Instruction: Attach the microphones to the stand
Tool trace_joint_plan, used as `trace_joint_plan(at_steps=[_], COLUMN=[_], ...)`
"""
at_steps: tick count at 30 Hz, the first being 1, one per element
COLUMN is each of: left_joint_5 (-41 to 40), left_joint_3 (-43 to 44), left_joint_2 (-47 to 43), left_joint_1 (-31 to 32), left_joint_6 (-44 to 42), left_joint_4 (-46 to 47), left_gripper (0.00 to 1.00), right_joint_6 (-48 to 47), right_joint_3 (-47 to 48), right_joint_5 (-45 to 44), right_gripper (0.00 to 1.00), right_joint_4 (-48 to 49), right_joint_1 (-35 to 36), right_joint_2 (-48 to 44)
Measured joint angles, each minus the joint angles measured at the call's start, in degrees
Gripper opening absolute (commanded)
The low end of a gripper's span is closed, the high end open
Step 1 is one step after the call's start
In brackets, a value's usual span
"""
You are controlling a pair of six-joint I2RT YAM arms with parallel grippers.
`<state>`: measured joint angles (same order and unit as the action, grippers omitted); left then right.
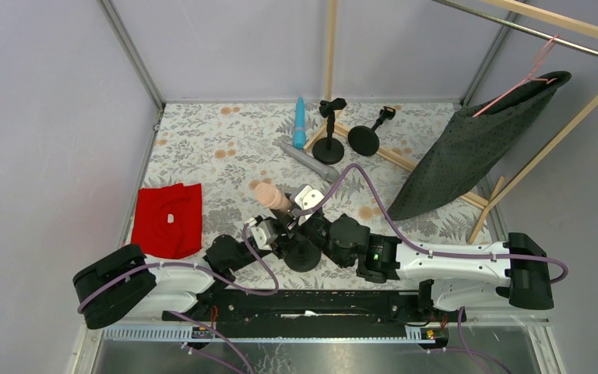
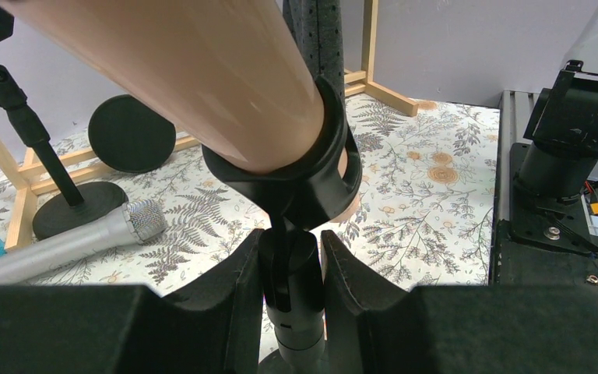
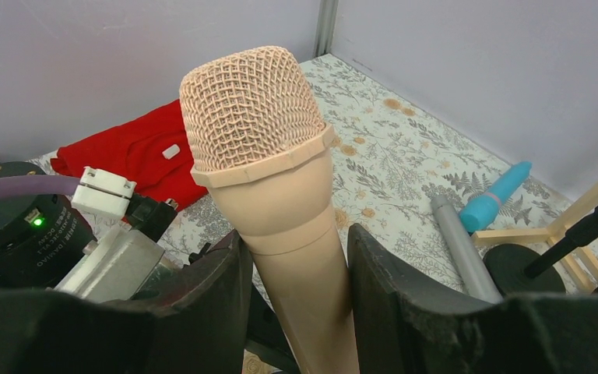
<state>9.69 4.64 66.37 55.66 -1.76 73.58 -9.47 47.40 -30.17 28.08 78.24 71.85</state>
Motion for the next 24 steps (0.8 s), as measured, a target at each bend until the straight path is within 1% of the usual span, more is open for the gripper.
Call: trace_joint_plan(at_steps=[24], left_joint_5=[-3.8], left_joint_3=[-2.3], left_joint_2=[-2.8], left_joint_1=[1.2], left_joint_6=[0.0], left_joint_4=[0.2], left_gripper=[0.00], right_joint_6=[3.1], right_joint_3=[1.0], right_joint_5=[-0.3], right_gripper=[0.00], right_joint_4=[-3.7], right_joint_1=[0.2], right_joint_2=[0.0])
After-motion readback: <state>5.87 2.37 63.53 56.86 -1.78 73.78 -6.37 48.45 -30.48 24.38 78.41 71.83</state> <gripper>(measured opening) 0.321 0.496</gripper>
